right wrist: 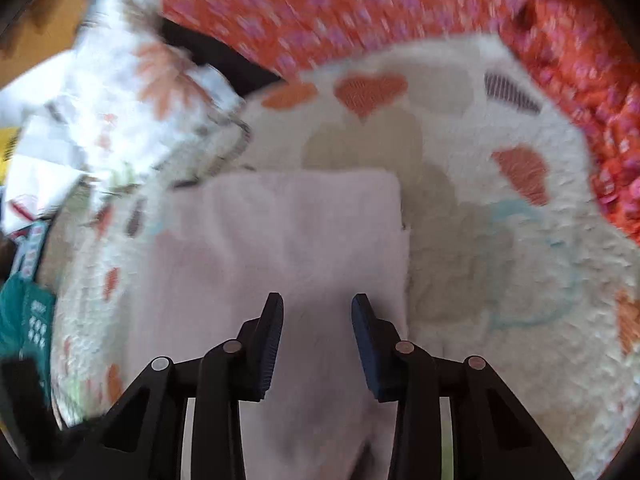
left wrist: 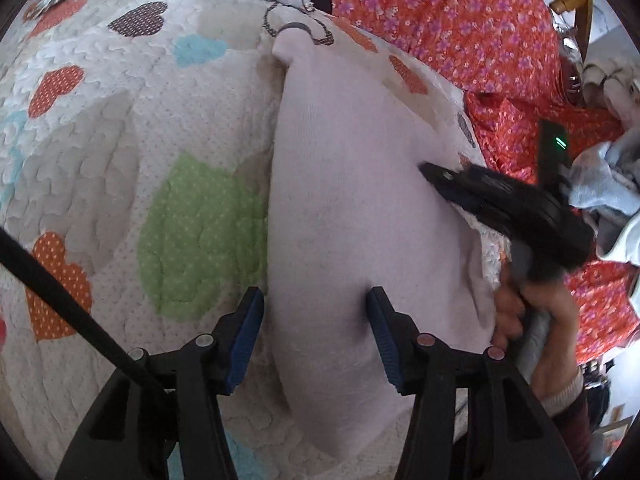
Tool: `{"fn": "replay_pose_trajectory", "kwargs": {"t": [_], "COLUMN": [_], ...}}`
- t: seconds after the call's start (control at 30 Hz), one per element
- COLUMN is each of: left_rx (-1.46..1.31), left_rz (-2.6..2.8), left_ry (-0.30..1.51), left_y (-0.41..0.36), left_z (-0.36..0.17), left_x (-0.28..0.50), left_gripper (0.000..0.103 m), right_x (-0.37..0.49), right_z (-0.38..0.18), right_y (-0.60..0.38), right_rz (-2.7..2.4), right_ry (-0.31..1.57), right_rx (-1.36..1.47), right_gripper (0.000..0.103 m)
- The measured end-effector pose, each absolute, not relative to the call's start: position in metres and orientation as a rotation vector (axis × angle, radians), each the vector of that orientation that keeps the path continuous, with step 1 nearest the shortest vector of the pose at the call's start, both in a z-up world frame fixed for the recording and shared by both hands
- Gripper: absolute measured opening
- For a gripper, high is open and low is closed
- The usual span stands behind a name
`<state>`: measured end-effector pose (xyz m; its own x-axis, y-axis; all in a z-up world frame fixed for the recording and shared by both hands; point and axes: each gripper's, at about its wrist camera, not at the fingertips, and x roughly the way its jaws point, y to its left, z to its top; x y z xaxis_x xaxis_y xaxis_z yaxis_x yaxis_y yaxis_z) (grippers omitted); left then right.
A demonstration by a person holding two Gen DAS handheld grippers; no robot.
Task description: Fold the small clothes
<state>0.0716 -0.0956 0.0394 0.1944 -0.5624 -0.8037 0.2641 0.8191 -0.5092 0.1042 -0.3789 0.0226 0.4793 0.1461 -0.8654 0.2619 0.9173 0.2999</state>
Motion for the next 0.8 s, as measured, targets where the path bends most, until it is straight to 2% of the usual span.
{"fn": "replay_pose_trajectory", "kwargs": {"t": [0.07, 0.13, 0.2, 0.27, 0.33, 0.37, 0.43, 0.57, 0.7, 0.77, 0.8], "left_rx": [-0.307, -0.343, -0.375, -0.41, -0.411, -0.391, -0.321, -0.181, -0.283, -0.359, -0.387], "left_rz": [-0.601, -0.614, -0.605, -0.586, -0.582, -0.58, -0.563, -0.537, -0.549, -0.562, -0.564], "left_ry": [1.237, 1.216, 1.187, 1.17, 1.179, 1.184, 1.19, 1.231, 1.194, 1.157, 1.145], "left_y": [-0.093, -0.085, -0.075, -0.065, -0.064, -0.068, -0.076, -0.089, -0.071, -0.061, -0.06], "left_z": [0.045, 0.051, 0.056, 0.057, 0.053, 0.051, 0.046, 0.03, 0.042, 0.046, 0.046], "left_x": [0.072, 0.072, 0.072, 0.072, 0.07, 0.069, 0.063, 0.053, 0.056, 0.063, 0.067], "left_gripper": [0.052, 0.053, 0.058, 0.067, 0.067, 0.067, 0.067, 0.068, 0.067, 0.07, 0.073], "right_x": [0.105, 0.091, 0.07, 0.039, 0.001, -0.015, -0.035, -0.058, -0.077, -0.076, -0.072], "right_z": [0.026, 0.042, 0.055, 0.066, 0.076, 0.076, 0.069, 0.023, 0.031, 0.044, 0.048], "right_y": [-0.381, -0.378, -0.378, -0.381, -0.381, -0.378, -0.372, -0.388, -0.416, -0.42, -0.42], "right_rz": [-0.135, -0.176, -0.159, -0.133, -0.09, -0.044, 0.015, -0.178, -0.287, -0.221, -0.173], "right_ry": [1.047, 1.015, 0.987, 0.967, 0.924, 0.914, 0.945, 1.127, 1.065, 0.978, 0.942], "right_rx": [0.396, 0.372, 0.366, 0.393, 0.422, 0.43, 0.454, 0.454, 0.578, 0.661, 0.699], "right_gripper": [0.036, 0.042, 0.05, 0.05, 0.05, 0.047, 0.025, 0.025, 0.027, 0.044, 0.064]}}
